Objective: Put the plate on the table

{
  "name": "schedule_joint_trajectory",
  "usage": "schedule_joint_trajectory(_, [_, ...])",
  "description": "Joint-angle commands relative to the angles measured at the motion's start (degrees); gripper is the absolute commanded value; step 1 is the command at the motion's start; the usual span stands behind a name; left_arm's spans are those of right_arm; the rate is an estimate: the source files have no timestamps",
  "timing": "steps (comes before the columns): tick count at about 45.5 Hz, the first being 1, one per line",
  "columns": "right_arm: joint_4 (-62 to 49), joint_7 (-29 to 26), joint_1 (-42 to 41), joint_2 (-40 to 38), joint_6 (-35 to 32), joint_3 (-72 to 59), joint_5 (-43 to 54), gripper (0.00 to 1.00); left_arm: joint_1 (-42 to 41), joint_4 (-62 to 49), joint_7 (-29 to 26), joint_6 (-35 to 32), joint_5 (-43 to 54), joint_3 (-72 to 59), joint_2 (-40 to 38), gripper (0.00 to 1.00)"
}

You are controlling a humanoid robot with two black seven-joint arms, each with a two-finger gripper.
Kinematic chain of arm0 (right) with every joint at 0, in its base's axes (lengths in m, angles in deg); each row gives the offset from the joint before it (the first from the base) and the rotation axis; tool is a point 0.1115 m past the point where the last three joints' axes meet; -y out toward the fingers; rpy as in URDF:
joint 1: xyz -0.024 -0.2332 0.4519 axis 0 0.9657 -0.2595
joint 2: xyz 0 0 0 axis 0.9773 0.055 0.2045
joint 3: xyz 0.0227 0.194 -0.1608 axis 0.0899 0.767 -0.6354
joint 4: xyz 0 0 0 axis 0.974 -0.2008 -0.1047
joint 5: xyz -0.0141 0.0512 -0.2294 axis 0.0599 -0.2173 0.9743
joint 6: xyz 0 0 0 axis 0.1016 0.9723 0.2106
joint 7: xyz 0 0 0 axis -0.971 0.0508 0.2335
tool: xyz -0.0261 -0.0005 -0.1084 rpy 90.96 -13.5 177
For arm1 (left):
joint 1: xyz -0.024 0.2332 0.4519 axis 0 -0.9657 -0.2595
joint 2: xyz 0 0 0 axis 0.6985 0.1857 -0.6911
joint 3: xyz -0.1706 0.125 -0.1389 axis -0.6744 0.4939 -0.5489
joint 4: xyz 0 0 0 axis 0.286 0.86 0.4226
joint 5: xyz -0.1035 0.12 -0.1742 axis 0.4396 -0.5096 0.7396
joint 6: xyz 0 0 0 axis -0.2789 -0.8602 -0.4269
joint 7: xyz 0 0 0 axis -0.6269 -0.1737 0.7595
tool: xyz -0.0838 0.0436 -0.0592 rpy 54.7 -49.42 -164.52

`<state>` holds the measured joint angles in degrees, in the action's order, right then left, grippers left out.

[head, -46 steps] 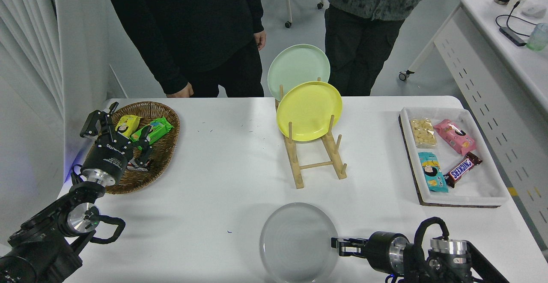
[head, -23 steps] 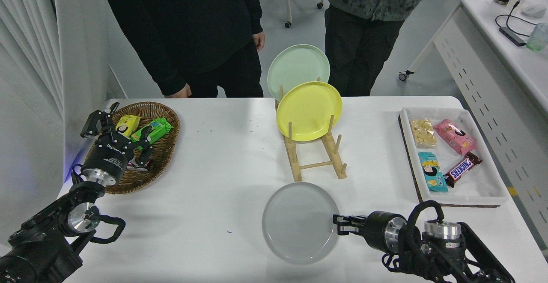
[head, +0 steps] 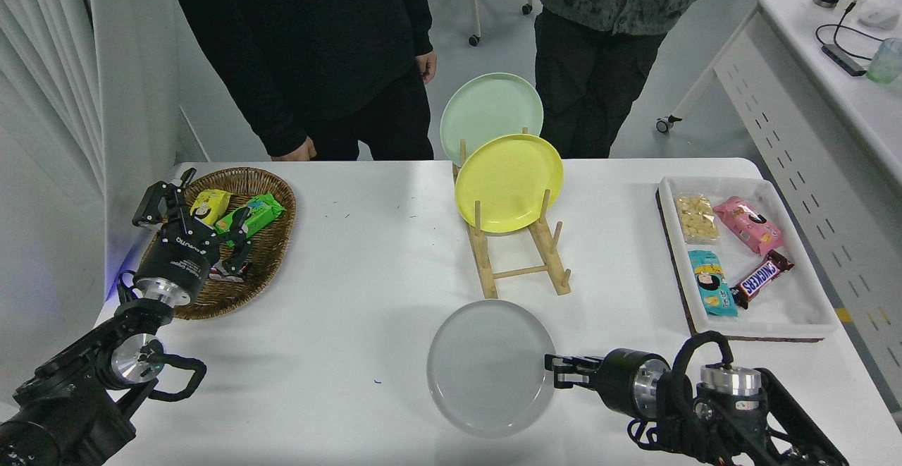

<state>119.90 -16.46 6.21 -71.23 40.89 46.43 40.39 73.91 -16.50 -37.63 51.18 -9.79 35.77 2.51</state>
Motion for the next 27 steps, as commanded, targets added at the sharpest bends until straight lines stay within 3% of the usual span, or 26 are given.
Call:
schedule_joint_trajectory(1, [-0.07,-0.18,1.44,-1.75,0.0,-0.76,-0.96,0.0,0.0,0.0,0.01,0.01,0.0,0.0,0.0,0.98])
schedule_joint_trajectory(27, [0.28,-0.18,3.64,-3.33,0.0,-1.29,-1.92,0.0,0.0,0.0,0.01,0.01,0.0,0.0,0.0,0.98])
